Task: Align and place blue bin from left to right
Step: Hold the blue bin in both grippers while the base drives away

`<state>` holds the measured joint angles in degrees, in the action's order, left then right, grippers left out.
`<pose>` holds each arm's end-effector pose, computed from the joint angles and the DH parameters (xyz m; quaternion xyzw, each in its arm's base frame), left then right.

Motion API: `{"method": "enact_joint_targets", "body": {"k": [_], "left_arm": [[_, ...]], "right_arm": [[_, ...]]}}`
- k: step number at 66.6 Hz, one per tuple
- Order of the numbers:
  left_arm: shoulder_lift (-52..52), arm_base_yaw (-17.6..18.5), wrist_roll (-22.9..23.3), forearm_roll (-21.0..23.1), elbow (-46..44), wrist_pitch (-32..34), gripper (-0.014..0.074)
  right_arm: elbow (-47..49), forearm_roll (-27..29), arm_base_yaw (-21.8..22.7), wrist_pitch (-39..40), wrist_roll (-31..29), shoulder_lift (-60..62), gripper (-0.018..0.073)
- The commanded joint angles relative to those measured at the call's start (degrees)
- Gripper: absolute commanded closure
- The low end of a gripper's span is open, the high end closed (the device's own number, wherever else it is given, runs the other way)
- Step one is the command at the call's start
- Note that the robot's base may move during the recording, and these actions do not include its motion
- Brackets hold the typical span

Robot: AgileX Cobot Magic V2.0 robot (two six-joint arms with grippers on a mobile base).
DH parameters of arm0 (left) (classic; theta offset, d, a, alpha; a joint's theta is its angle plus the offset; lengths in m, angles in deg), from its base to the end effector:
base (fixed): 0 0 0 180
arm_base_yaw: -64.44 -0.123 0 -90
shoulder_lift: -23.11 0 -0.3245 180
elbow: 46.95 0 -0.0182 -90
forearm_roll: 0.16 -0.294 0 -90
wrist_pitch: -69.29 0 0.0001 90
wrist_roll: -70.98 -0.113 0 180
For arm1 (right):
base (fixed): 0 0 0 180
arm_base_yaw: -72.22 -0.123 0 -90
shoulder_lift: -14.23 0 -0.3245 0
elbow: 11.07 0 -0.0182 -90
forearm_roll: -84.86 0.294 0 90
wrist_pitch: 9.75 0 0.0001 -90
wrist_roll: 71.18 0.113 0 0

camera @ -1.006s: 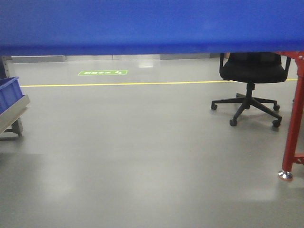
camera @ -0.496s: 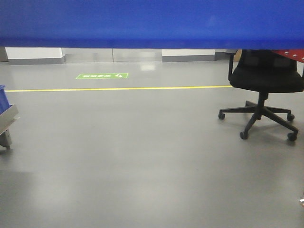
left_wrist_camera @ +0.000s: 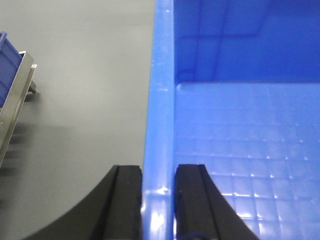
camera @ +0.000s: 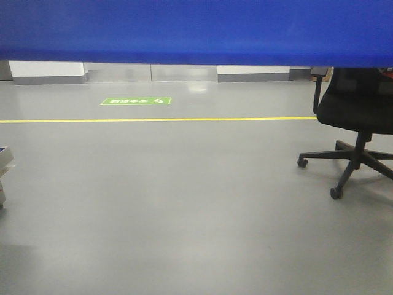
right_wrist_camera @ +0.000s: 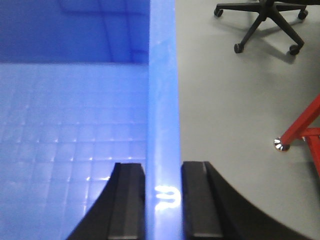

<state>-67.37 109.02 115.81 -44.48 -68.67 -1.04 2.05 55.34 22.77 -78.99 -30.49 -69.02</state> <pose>0.2895 -0.1808 0.5137 -0.0071 0.8677 0.0404 0.4954 0.2353 0.1949 0.4894 -0.0712 0.9041 0.0578 0.4175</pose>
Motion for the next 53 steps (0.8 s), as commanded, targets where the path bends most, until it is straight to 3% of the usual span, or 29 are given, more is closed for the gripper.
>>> {"method": "enact_joint_targets", "body": {"k": [1, 53], "left_arm": [[0.4, 1.3, 0.7, 0.2, -0.8, 11.7, 0.0707], [0.4, 1.3, 0.7, -0.1, -0.8, 13.0, 0.0707]], "right_arm": [[0.5, 1.5, -0.9, 12.0, -0.1, 0.5, 0.0638], [0.5, 1.5, -0.9, 12.3, -0.1, 0.5, 0.0638]]}}
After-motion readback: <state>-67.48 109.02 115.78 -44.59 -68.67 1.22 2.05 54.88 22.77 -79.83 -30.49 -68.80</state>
